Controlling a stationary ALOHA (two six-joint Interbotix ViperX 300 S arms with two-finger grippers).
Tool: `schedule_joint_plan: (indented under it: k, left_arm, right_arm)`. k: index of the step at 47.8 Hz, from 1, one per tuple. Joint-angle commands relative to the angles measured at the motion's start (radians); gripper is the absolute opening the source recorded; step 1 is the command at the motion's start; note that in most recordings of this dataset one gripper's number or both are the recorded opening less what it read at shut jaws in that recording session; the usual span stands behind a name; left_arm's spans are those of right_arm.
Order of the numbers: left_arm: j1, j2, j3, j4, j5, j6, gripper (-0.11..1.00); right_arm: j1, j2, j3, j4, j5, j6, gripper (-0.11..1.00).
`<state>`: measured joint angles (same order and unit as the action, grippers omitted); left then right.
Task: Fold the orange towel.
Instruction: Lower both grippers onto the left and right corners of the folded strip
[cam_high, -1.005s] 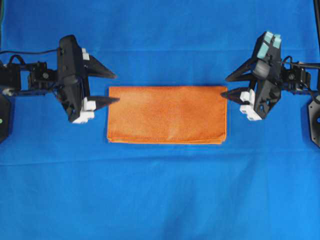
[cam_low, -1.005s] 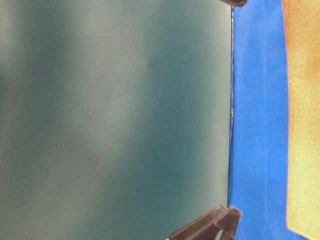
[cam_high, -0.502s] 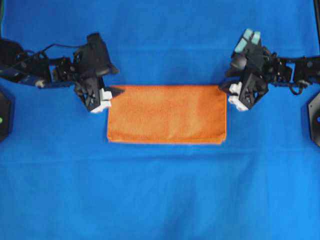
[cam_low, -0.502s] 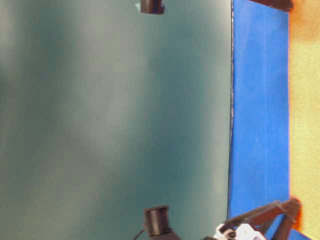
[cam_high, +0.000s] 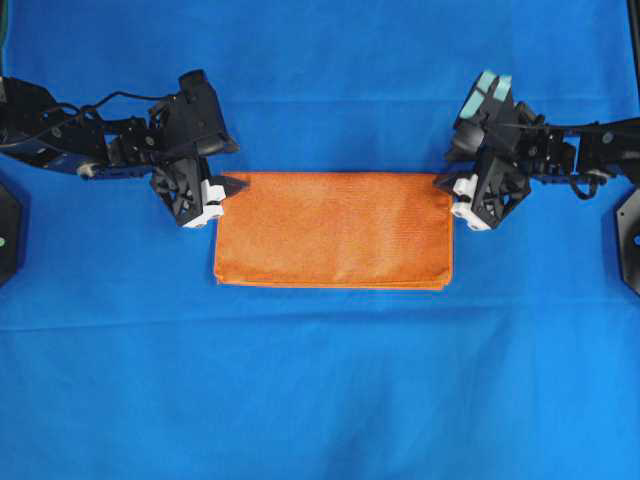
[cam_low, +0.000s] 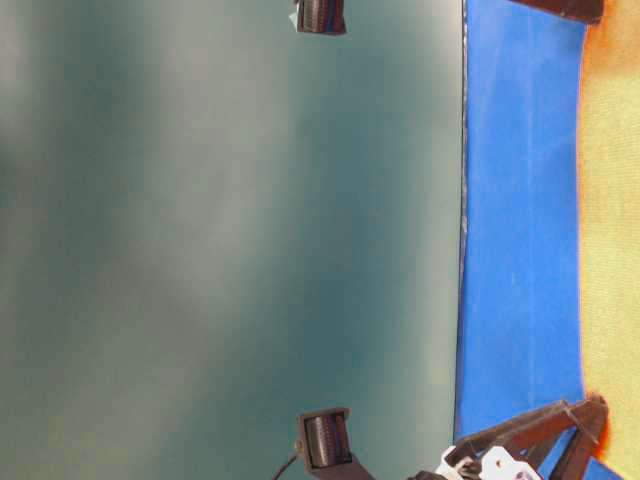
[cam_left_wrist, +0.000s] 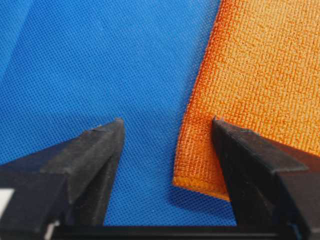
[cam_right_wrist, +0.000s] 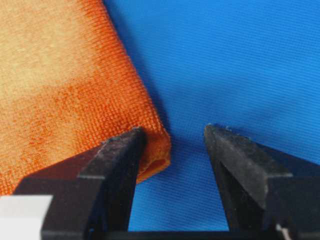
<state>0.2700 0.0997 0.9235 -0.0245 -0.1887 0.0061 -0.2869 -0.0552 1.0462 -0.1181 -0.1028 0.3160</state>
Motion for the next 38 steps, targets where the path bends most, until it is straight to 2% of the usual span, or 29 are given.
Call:
schedule_joint_plan:
  k: [1,5,12,14,18,30,38]
  left_arm:
    - [-0.008,-0.008,-0.009,-0.002,0.023,0.000,0.57]
    - [-0.023,-0.006,-0.017,-0.002,0.048,0.003,0.42]
    - [-0.044,0.000,-0.034,-0.002,0.089,0.003,0.16]
    - [-0.046,0.002,-0.037,0.000,0.098,0.005,0.09]
    - [-0.048,0.000,-0.043,-0.002,0.117,0.005,0.03]
    - [-0.048,-0.037,-0.066,0.000,0.170,0.005,0.03]
    - [-0.048,-0.124,-0.091,-0.002,0.256,0.005,0.03]
  right_arm:
    - [0.020,-0.003,-0.009,0.006,0.002,0.002,0.58]
    - [0.038,-0.005,-0.009,0.006,0.002,0.000,0.50]
    - [0.049,-0.003,-0.006,0.003,0.003,-0.002,0.11]
    - [0.049,-0.003,-0.008,0.003,0.002,-0.005,0.03]
    - [0.049,-0.005,-0.011,0.003,0.002,-0.005,0.03]
    - [0.048,-0.023,-0.020,0.003,0.008,-0.002,0.03]
    - [0.040,-0.109,-0.040,0.003,0.080,-0.006,0.03]
